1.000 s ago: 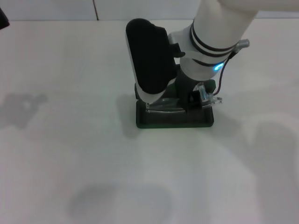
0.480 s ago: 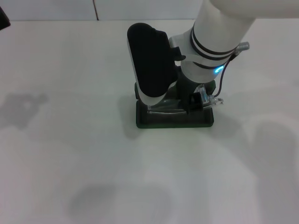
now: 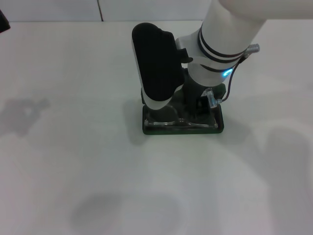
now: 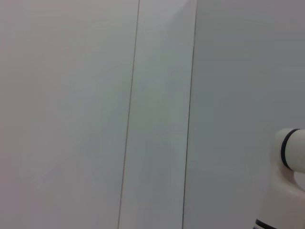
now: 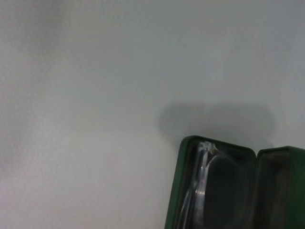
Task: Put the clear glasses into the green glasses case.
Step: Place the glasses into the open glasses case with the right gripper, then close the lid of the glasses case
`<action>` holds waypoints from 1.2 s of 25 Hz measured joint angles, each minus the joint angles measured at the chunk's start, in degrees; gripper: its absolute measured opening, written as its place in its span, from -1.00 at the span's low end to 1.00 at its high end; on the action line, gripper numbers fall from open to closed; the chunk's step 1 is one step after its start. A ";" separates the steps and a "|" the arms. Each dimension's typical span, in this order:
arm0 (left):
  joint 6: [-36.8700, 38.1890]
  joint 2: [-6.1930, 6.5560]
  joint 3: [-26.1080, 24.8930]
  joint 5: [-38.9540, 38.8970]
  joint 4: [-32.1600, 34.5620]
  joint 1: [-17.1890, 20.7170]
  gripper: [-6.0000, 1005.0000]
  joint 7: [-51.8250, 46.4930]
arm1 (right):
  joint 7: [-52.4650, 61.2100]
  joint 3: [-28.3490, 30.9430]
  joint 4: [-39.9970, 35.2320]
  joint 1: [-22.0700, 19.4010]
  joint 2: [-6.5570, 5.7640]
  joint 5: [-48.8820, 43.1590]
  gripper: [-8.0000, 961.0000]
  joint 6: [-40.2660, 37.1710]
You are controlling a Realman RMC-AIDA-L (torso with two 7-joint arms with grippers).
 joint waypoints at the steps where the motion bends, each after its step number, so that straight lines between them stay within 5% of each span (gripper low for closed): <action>1: 0.00 0.00 0.00 0.00 0.00 0.02 -0.90 0.00 | 0.01 -0.03 0.00 0.00 0.00 0.00 -0.81 0.02; 12: 0.00 0.04 0.00 -0.01 -0.28 0.11 -0.90 0.00 | 0.54 -0.59 -1.67 -0.48 0.00 0.00 -0.78 -0.55; 17: 0.00 0.58 -0.01 -0.01 -1.41 0.00 -0.90 -0.16 | 0.73 1.21 -8.00 -3.72 0.00 -0.92 -0.78 -1.76; 24: -0.07 0.95 -1.10 -0.03 -1.41 -1.73 -0.90 -1.93 | 0.23 10.09 -22.57 -14.60 -0.07 -2.08 -0.77 -5.31; 30: -1.82 0.53 -1.40 0.83 -1.40 -4.25 -0.90 -3.65 | -4.38 21.42 -35.35 -30.16 -0.27 5.23 -0.76 -6.25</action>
